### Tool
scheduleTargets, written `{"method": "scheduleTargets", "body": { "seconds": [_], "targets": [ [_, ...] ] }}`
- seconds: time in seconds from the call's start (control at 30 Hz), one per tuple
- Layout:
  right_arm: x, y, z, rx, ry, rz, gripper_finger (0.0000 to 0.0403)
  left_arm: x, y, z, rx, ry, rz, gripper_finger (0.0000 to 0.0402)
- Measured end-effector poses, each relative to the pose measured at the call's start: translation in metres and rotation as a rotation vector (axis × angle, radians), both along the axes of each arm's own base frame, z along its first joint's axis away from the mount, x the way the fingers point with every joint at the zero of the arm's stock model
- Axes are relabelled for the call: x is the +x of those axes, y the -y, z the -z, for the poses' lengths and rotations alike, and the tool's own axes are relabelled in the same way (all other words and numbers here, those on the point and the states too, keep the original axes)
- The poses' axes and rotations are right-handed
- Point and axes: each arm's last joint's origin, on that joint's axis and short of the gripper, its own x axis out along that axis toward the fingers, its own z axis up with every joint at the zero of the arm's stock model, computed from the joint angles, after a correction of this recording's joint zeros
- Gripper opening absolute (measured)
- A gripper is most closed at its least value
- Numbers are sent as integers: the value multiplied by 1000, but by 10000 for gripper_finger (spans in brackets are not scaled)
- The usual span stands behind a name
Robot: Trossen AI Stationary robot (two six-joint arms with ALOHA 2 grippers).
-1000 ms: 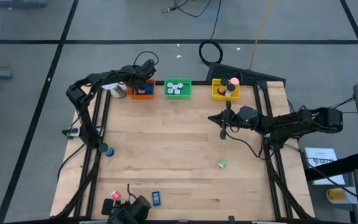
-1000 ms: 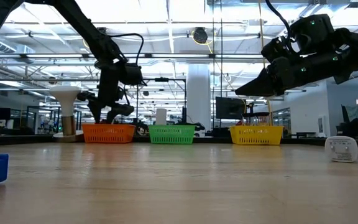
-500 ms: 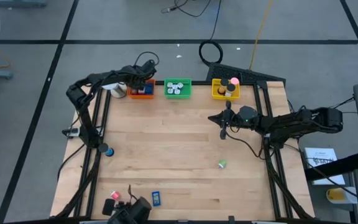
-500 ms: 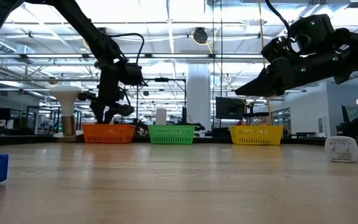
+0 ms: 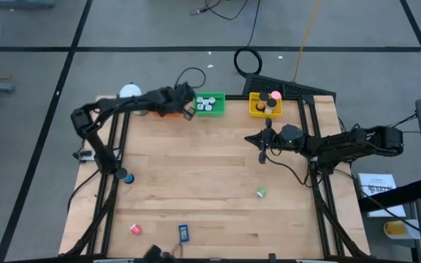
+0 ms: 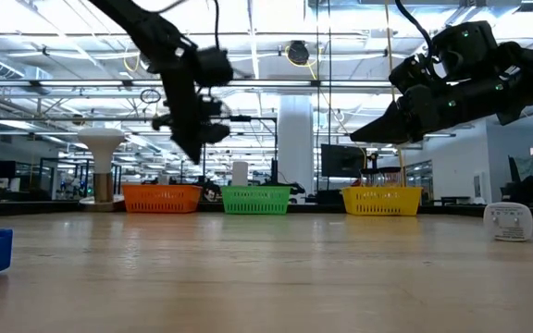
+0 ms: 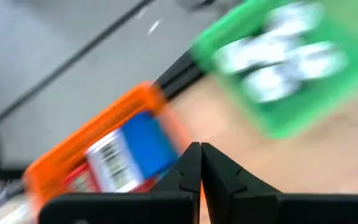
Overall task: Pick & Place Office items
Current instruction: Put the red charger adapter into the green basket
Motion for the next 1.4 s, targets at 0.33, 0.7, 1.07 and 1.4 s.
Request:
{"method": "scheduleTargets", "body": {
  "seconds": [0.33,0.7,1.07,1.4],
  "targets": [
    [0,0,1,2,-7,2,0,-10,90,18,62,423,551,14],
    [0,0,-1,47,20,13,1,-33,166,45,-37,603,738,8],
    [1,0,-8,11,88,9,1,-27,213,37,-121,700,765,12],
    [2,1,-14,-88,129,-3,1,-28,266,15,-207,478,785,16]
  ]
}}
